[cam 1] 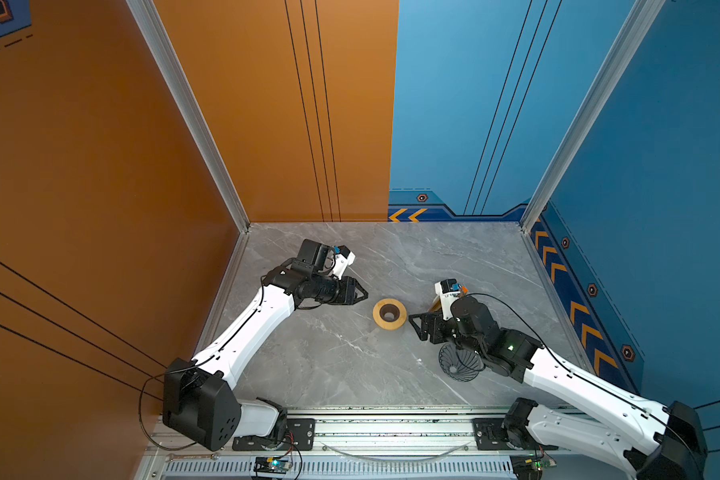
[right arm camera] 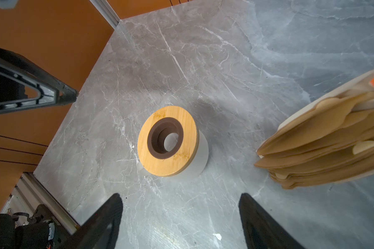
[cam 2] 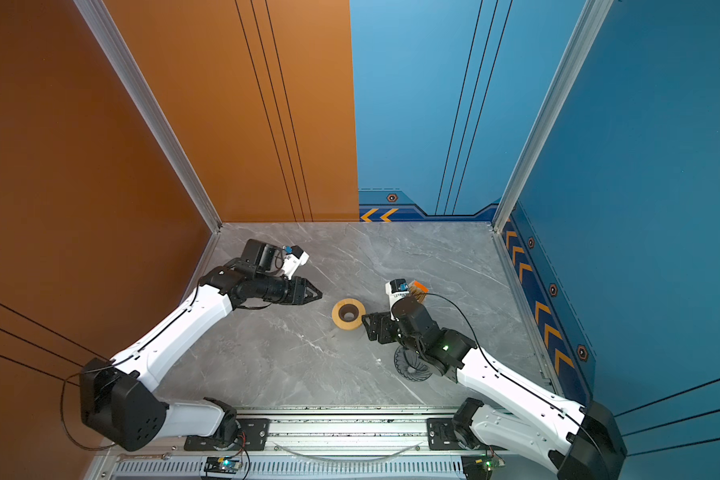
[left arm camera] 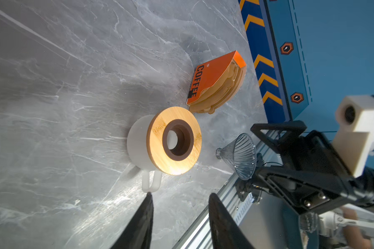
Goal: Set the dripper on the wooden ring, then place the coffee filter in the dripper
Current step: 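Open the left gripper and raise it away while the right gripper approaches the base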
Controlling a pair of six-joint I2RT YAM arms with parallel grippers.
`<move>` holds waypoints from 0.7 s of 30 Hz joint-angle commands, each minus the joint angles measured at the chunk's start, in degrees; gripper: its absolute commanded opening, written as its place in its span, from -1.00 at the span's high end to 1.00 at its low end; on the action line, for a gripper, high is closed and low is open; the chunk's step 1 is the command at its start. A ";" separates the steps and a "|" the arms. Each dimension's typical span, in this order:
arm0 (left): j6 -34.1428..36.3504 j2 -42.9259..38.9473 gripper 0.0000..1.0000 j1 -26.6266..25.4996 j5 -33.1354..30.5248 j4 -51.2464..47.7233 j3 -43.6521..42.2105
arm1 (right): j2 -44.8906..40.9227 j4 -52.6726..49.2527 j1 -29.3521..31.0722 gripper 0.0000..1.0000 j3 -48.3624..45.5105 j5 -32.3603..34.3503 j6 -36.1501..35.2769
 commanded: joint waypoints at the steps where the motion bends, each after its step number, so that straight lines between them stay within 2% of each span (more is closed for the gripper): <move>1: 5.99 1.17 0.12 -0.95 -2.81 -3.42 4.86 | -0.04 -1.69 -0.79 -0.64 1.60 -2.25 1.58; 3: 6.81 2.64 0.11 -1.31 -2.37 -3.34 7.67 | 1.54 -2.53 -0.55 -0.61 2.62 -2.97 3.34; 6: 9.08 3.98 0.08 -2.42 -0.93 -0.99 10.58 | 4.15 -4.63 1.08 -0.61 4.12 -0.24 6.08; 8: 11.51 4.50 -0.01 -3.01 -0.57 -0.50 12.13 | 6.14 -5.43 1.96 -0.61 5.28 1.38 7.12; 10: 14.64 4.93 -0.09 -3.03 2.65 -0.94 12.88 | 8.33 -6.67 2.42 -0.60 6.71 1.90 8.04; 14: 18.26 4.28 -0.21 -2.93 5.99 -1.29 10.92 | 10.72 -7.25 2.88 -0.45 7.92 1.39 10.15; 21: 18.14 4.20 -0.31 -2.51 4.39 -1.89 9.23 | 11.85 -7.23 3.00 -0.23 8.39 1.50 11.24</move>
